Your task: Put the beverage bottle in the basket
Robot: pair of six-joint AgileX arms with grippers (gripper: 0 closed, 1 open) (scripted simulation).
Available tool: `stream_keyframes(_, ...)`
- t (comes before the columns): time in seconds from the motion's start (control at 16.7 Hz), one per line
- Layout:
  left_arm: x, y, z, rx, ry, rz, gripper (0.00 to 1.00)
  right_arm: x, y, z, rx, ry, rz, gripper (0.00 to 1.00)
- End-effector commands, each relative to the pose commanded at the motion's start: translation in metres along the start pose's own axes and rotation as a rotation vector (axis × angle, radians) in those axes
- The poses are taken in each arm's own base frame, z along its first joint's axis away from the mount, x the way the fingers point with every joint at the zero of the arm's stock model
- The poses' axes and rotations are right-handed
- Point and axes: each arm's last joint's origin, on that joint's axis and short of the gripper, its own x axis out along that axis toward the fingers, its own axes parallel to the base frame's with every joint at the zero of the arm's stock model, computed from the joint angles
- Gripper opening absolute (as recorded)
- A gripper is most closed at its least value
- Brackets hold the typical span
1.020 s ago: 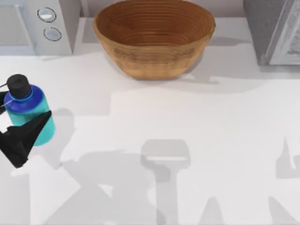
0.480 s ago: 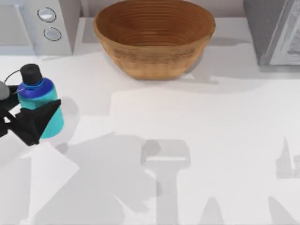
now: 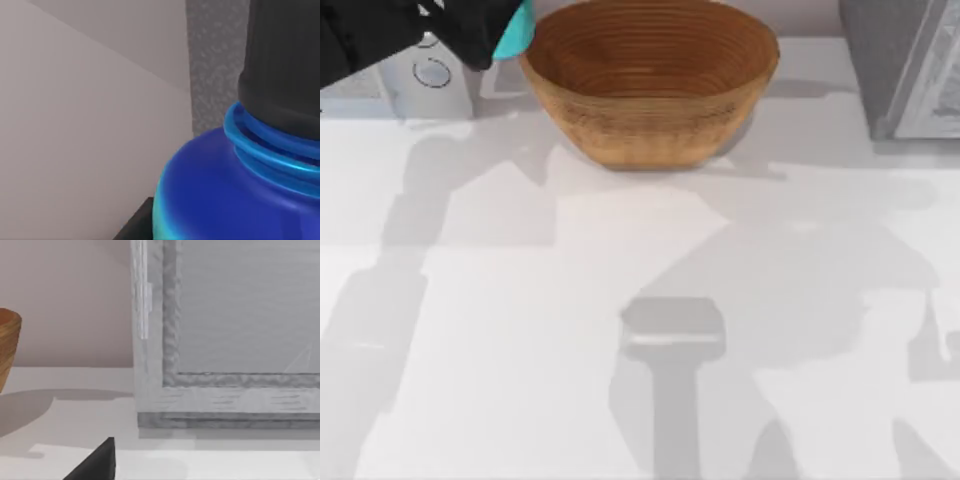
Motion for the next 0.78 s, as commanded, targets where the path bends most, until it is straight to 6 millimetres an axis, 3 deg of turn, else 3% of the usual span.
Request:
stream_keyframes(0.18,0.054,-0.008,0.030,0.011,-0.022,-0.014,0.00,0.000,0.000,0.000,0.000,0.000,0.000,1.00)
stream_keyframes(0.36,0.091,-0.021,0.039,-0.034,0.004,0.014,0.00,0.000,0.000,0.000,0.000,0.000,0.000,1.00)
stream_keyframes(0.48,0.102,-0.024,0.034,-0.075,0.032,0.032,0.00,0.000,0.000,0.000,0.000,0.000,0.000,1.00)
stream_keyframes(0.78,0.102,-0.023,0.034,-0.078,0.034,0.038,0.00,0.000,0.000,0.000,0.000,0.000,0.000,1.00)
